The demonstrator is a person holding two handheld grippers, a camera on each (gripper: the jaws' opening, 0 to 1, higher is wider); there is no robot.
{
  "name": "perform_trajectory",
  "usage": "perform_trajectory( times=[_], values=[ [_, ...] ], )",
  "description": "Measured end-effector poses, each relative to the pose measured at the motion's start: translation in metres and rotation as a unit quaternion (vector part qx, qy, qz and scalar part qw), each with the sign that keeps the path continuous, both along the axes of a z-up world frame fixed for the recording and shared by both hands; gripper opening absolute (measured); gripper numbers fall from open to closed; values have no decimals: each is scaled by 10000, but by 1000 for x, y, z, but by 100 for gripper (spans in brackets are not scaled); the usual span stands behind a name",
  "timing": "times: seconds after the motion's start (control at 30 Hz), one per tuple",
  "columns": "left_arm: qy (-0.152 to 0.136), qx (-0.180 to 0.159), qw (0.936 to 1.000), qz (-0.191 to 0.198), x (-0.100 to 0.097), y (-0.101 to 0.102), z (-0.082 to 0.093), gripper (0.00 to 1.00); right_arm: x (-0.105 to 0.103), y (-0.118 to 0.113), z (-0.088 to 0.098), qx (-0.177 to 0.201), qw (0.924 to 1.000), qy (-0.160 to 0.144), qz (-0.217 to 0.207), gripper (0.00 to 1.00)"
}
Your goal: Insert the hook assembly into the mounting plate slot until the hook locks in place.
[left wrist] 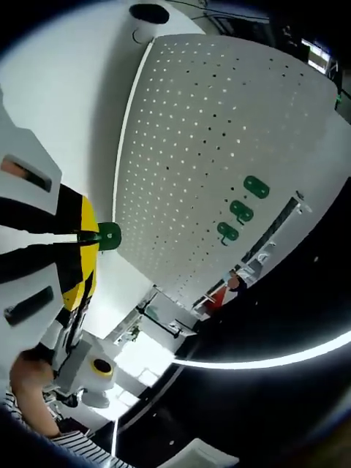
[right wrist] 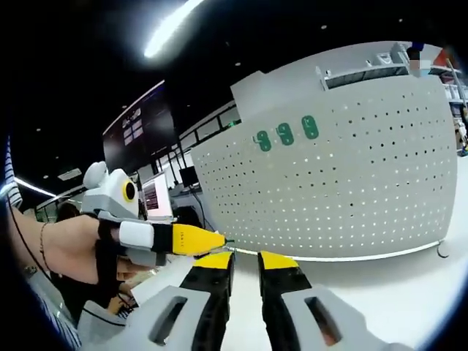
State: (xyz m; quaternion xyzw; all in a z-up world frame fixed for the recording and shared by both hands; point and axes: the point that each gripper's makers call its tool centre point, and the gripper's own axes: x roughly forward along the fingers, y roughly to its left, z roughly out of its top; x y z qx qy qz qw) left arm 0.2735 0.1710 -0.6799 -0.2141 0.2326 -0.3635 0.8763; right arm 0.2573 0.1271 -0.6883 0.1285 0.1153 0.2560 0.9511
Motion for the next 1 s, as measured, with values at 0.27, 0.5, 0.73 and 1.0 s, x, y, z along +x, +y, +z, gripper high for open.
perform_trajectory(
  times=[0.27, 0.5, 0.73, 1.0],
  values=[
    [-397, 441, 9981, 141, 9, 12, 7, 1, -4, -27, -15, -341, 9989, 196, -246, 42],
    [-777, 763, 9932, 405, 19, 22, 17, 1, -16, -42, -24, -741, 9964, 224, -344, 51],
    [-1063, 1125, 9869, 453, 23, 27, 16, 1, -30, -67, -26, -1450, 9870, 113, -686, 65],
    [-1198, 1438, 9804, 613, 28, 36, 17, 2, -49, -90, -50, -1692, 9807, 421, -882, 82]
  ],
)
